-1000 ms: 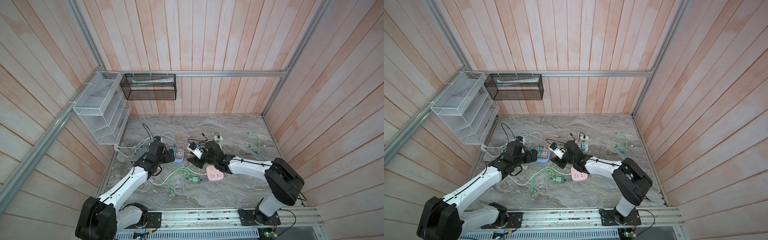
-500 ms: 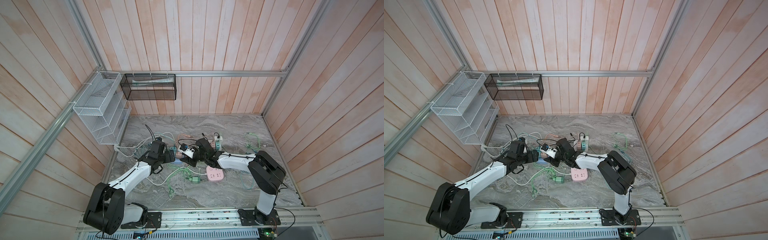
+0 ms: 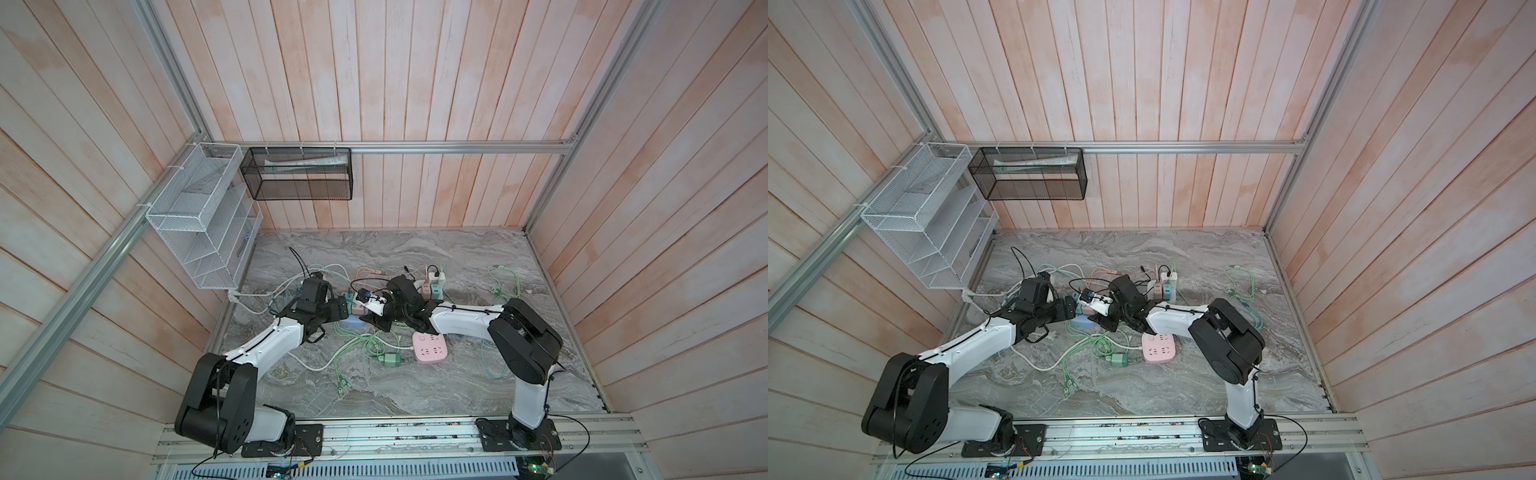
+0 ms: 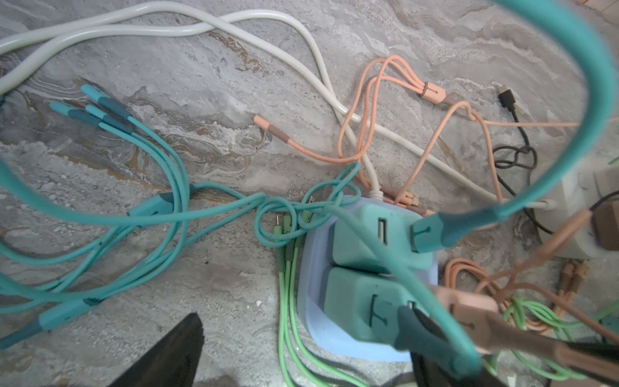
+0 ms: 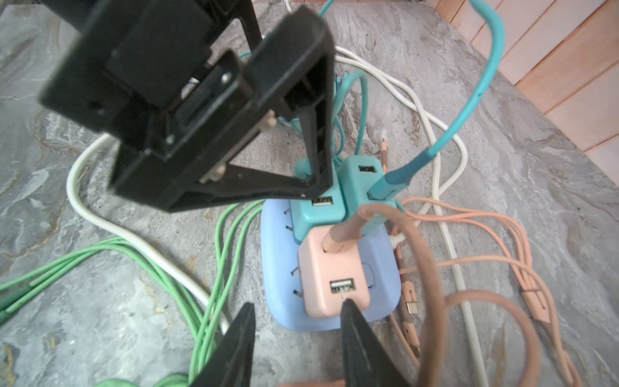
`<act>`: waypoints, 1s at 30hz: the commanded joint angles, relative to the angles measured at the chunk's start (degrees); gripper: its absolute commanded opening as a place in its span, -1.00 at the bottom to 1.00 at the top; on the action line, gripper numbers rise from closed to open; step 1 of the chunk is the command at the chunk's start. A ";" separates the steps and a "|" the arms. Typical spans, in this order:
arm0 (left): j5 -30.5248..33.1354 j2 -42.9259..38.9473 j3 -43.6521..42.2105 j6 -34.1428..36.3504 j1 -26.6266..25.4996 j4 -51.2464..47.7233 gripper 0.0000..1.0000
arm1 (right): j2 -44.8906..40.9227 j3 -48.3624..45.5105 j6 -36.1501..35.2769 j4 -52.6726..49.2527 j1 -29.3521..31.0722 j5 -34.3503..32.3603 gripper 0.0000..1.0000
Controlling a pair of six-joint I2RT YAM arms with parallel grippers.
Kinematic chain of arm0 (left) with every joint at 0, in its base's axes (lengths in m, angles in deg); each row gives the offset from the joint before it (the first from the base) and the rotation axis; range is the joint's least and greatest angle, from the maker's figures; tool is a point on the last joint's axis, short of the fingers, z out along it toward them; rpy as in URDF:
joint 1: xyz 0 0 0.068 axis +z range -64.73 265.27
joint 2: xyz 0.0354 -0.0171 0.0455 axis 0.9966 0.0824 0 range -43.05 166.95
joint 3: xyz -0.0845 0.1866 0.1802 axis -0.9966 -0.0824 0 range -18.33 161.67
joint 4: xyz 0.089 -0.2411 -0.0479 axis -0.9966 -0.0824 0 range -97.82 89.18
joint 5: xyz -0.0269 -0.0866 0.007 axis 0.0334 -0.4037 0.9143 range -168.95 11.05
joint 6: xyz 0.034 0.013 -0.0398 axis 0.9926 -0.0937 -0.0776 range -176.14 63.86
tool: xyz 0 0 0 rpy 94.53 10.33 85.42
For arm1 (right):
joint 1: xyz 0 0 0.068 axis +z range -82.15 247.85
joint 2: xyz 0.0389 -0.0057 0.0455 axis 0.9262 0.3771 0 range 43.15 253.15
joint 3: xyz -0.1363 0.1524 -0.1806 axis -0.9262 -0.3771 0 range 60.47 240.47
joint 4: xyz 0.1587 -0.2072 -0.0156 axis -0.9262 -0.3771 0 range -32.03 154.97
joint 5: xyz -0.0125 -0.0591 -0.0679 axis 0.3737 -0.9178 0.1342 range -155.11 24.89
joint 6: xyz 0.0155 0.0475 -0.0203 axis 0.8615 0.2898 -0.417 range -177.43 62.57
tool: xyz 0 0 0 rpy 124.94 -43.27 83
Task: Pull the plug off the socket
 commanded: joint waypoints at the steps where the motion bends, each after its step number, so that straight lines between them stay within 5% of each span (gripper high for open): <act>1: -0.82 0.54 1.84 1.49 0.21 0.87 0.87 | -1.64 0.29 -0.36 -2.05 0.51 -0.42 -0.17; 10: -0.66 2.58 2.13 2.03 0.21 2.17 0.84 | -4.06 -3.55 0.33 -0.25 0.55 -5.85 -0.15; 30: -1.13 6.87 3.33 5.36 0.16 3.38 0.73 | 5.67 6.17 -2.79 -0.73 -1.66 -0.94 -0.14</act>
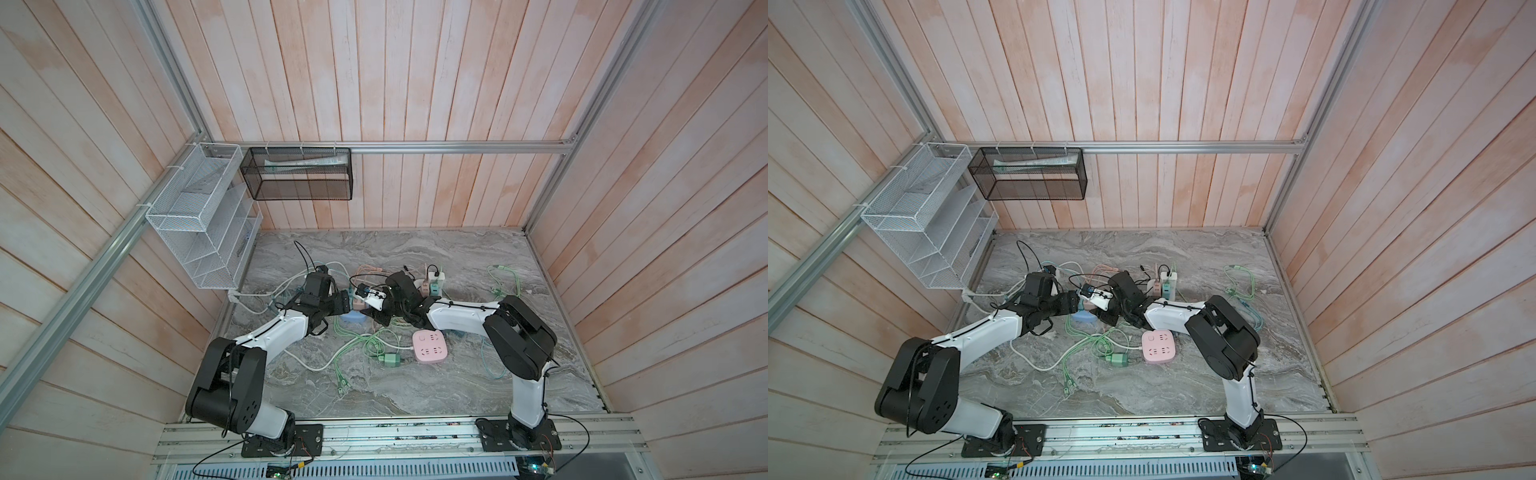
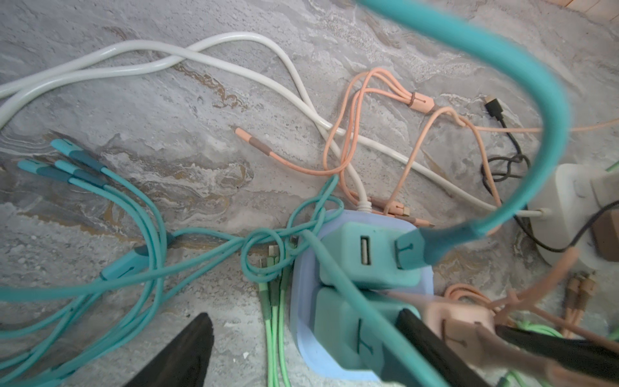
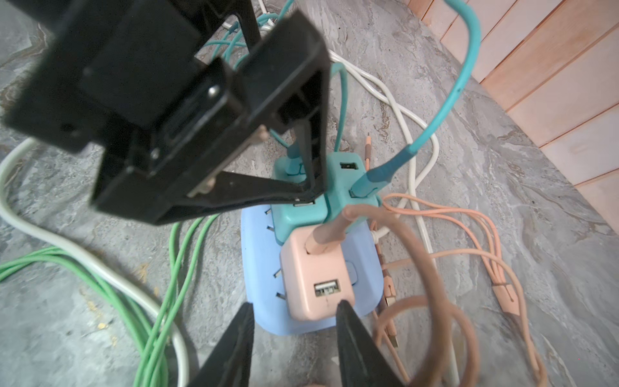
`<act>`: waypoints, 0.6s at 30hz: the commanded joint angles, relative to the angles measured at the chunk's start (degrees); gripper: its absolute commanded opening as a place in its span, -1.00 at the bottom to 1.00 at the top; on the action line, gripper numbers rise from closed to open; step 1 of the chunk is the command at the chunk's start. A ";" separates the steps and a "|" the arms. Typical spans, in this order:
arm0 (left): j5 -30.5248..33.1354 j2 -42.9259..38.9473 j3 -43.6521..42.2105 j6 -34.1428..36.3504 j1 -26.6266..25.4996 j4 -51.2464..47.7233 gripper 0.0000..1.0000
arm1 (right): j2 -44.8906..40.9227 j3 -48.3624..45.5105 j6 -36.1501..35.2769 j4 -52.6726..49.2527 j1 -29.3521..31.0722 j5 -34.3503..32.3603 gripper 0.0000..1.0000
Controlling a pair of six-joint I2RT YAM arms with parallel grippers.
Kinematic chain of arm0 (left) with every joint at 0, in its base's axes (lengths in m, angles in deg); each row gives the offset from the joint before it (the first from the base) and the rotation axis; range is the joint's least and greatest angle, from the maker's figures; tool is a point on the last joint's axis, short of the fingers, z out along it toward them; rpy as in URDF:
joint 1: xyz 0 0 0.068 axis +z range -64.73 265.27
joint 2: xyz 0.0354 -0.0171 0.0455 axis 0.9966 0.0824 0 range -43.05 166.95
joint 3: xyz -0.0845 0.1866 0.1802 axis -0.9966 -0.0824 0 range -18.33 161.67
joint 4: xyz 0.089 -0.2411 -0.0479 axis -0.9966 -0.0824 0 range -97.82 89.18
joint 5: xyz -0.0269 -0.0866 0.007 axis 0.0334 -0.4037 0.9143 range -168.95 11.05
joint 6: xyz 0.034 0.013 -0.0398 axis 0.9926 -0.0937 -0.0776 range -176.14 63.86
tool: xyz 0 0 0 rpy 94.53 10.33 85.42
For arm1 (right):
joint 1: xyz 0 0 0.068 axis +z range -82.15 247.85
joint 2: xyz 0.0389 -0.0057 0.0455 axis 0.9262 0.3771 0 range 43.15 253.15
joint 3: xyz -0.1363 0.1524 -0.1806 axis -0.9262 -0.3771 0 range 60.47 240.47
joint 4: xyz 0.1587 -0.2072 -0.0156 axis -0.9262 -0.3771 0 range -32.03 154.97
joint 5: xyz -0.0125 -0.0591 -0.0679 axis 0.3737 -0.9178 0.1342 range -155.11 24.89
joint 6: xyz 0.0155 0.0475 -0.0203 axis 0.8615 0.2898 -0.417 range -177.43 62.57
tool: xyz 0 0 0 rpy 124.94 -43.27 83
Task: Pull the plug off the socket
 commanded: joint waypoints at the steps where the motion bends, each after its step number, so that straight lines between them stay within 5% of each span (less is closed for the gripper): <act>1: -0.60 1.37 0.43 2.23 0.03 -1.25 0.73 | 2.77 2.53 -1.13 -1.39 -0.33 2.20 -0.15; 18: -1.48 3.08 0.29 3.25 0.02 -0.56 0.64 | -1.32 -2.38 0.45 -0.43 -0.35 3.71 -0.15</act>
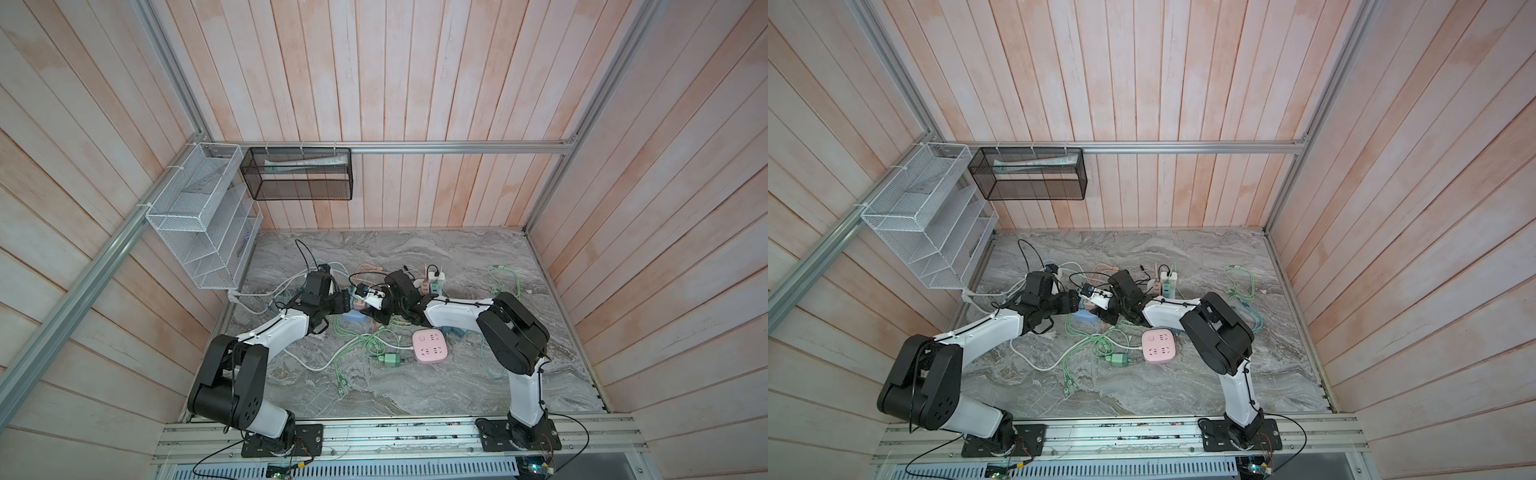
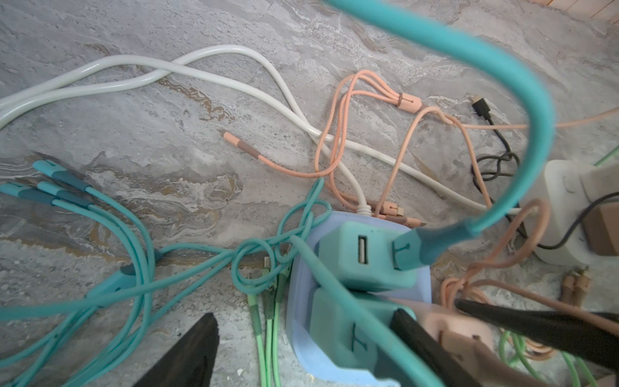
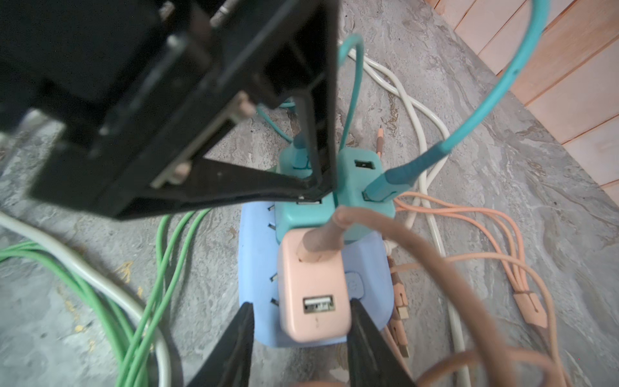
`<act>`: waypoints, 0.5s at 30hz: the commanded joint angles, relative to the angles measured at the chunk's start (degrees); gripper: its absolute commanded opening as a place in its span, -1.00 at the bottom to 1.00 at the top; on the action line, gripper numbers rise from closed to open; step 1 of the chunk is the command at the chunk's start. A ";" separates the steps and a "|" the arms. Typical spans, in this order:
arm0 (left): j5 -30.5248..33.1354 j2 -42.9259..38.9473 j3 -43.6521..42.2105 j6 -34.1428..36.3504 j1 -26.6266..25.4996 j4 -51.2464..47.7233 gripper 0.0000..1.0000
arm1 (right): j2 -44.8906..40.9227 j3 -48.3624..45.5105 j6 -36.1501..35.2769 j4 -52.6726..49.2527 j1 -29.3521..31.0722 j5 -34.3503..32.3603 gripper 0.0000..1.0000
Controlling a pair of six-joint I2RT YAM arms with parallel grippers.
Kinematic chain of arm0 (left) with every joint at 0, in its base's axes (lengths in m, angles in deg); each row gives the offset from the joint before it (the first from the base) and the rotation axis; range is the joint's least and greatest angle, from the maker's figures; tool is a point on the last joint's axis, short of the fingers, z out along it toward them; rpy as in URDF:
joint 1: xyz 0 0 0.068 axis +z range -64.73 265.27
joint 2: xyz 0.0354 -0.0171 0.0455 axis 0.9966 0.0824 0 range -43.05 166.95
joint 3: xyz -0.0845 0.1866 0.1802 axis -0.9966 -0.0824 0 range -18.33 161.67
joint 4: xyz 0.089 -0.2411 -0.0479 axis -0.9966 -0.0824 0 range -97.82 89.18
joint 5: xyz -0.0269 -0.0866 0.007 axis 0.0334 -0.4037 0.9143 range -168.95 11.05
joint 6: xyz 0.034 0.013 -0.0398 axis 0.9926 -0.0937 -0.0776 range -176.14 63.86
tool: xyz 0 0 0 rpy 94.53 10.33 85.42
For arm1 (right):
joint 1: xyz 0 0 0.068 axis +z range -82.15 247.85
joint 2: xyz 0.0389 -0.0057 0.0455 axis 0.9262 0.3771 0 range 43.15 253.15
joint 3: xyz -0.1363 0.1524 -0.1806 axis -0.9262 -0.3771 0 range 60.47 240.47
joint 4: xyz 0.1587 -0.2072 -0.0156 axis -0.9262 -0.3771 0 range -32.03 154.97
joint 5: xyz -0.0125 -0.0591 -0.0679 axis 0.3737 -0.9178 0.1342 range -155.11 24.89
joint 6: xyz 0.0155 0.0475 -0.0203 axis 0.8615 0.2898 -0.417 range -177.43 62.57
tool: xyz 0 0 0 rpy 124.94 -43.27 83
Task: Pull the plug off the socket
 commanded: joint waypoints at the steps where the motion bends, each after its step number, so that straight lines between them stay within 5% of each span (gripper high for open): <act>1: -0.20 2.11 0.22 1.48 -0.11 -2.24 0.64 | -2.37 -2.42 0.96 0.51 0.30 1.01 -0.15; 15: -2.16 2.84 0.50 2.82 -0.14 -1.71 0.62 | 5.77 6.77 -0.78 -2.78 -0.11 -0.23 -0.20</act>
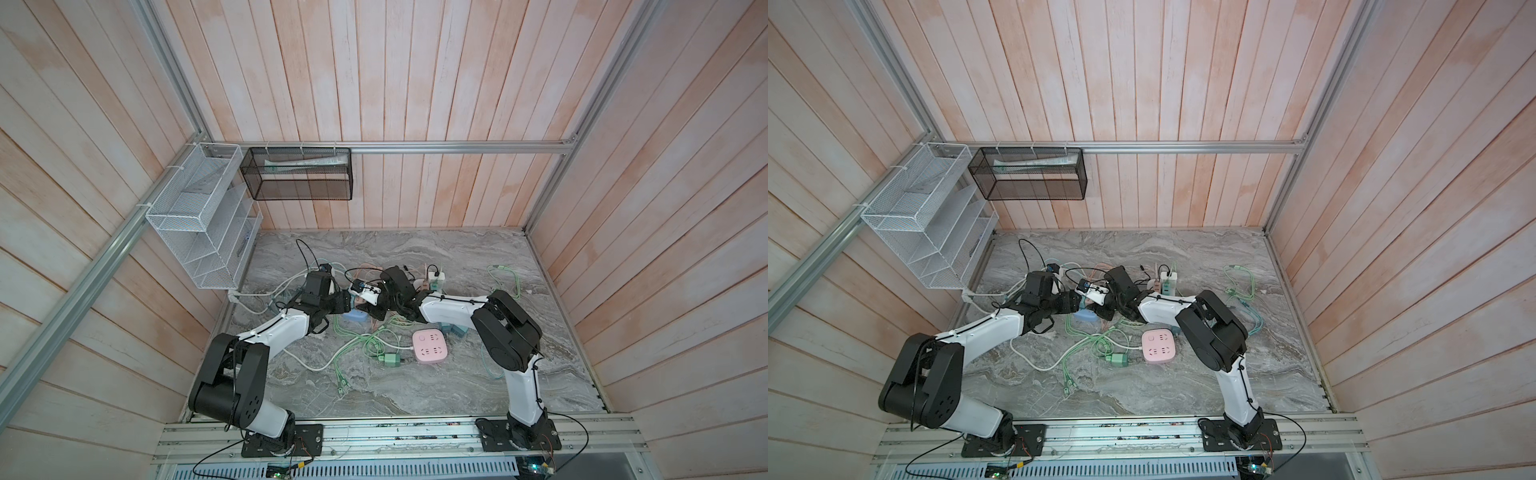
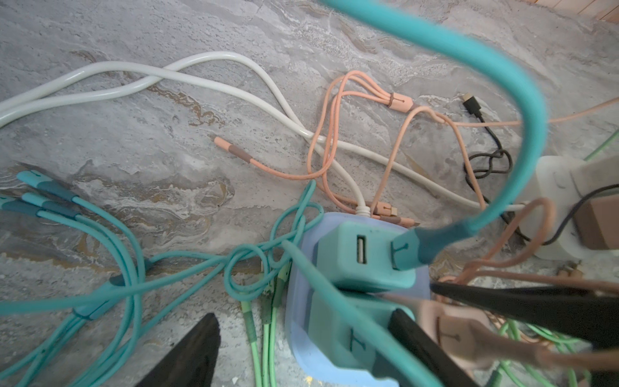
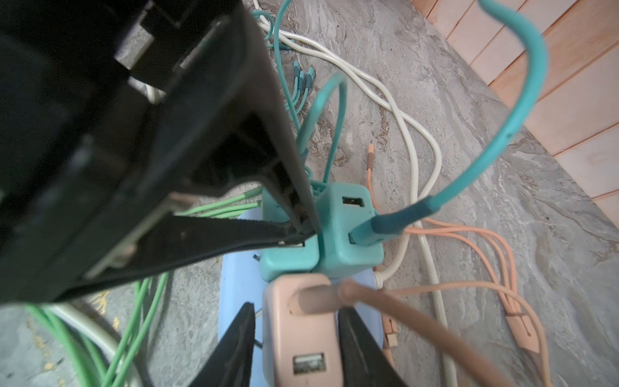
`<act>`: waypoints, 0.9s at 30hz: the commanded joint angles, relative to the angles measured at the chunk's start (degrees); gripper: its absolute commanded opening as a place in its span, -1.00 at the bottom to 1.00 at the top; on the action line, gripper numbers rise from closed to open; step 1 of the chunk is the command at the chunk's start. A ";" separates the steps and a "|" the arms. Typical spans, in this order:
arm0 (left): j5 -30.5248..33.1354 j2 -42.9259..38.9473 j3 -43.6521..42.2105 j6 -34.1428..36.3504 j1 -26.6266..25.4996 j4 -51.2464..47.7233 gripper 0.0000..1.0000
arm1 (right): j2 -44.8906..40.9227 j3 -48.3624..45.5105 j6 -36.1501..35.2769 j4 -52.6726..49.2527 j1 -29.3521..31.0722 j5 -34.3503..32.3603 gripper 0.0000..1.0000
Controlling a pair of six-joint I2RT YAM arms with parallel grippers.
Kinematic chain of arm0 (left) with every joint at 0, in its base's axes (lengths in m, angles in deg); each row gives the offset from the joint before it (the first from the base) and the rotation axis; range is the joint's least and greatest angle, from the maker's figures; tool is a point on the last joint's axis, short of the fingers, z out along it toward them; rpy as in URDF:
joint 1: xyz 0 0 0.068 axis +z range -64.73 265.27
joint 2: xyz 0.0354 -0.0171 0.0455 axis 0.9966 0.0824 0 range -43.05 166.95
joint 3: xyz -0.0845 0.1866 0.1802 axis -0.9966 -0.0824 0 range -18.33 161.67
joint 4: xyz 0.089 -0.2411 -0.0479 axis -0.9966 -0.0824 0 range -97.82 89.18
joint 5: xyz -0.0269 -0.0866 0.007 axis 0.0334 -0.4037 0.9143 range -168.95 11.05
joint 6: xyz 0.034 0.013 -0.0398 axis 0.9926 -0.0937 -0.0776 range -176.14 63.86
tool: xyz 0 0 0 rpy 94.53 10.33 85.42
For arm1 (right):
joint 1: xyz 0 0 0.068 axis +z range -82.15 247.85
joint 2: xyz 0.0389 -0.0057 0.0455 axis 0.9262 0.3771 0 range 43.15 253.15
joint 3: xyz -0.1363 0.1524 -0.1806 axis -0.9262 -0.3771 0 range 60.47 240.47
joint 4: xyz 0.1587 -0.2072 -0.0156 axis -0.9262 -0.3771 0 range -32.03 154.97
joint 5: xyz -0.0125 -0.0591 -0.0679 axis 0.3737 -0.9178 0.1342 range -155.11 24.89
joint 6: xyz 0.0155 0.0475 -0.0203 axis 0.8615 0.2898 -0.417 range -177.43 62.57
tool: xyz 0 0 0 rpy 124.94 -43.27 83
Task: Pull the plug off the socket
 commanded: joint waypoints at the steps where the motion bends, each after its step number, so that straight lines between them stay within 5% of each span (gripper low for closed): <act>1: -0.88 2.67 0.68 1.54 -0.12 -2.93 0.62 | 1.66 0.65 -0.81 -1.27 -0.07 0.11 -0.22; 9: 0.17 4.31 1.97 0.97 -0.12 -4.76 0.62 | 2.02 0.12 -0.43 -1.59 0.15 1.14 -0.33; 22: 4.14 5.61 2.76 0.19 -1.30 -6.72 0.59 | 0.70 3.76 3.81 -5.95 -0.01 1.53 -0.99; 27: 6.97 6.17 3.35 0.14 -2.87 -7.90 0.59 | 0.20 6.13 6.47 -8.23 -0.16 3.05 -1.00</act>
